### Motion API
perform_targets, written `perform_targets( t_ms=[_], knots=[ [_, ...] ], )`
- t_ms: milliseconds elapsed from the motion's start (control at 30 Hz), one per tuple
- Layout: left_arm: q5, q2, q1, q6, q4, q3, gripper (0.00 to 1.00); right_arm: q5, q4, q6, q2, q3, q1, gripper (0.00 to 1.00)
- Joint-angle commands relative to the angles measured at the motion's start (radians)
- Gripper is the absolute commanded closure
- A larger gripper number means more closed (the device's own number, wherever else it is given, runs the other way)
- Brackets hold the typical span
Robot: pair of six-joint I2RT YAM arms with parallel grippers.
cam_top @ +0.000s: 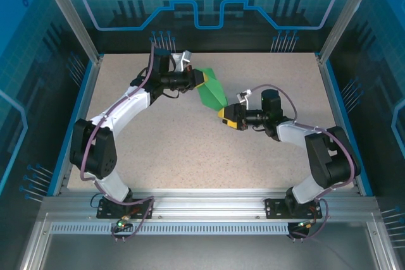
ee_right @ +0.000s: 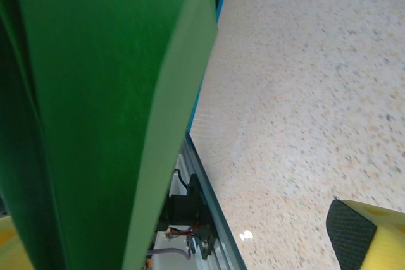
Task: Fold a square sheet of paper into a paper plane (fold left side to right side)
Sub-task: Turn over the paper at the center of the table.
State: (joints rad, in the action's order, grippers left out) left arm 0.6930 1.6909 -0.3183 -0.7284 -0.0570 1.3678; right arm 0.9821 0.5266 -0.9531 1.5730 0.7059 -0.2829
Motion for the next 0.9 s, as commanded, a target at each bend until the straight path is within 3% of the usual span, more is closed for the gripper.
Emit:
perform_targets(
  t_ms=[0,233,533,700,867],
  knots=[
    [0.061,-0.025,0.004,-0.034,0.052,-0.02,0.92,0.025,0.127,-0.078,0.009,0.049,-0.006,0.02],
    [0.104,-0.025,0.002,-0.074,0.126,-0.08,0.92,0.011,0.213,-0.176,0.021,0.089,0.005,0.26],
    [0.14,-0.02,0.001,-0.059,0.137,-0.109,0.92,-0.015,0.159,-0.172,0.004,0.116,0.029,0.61],
    [0.14,-0.019,0.001,-0.011,0.091,-0.119,0.8,-0.033,0.087,-0.128,-0.023,0.119,0.029,0.78],
    [0.057,-0.051,0.004,0.118,-0.066,-0.101,0.53,-0.05,-0.084,-0.014,-0.063,0.146,0.027,0.87]
  ],
)
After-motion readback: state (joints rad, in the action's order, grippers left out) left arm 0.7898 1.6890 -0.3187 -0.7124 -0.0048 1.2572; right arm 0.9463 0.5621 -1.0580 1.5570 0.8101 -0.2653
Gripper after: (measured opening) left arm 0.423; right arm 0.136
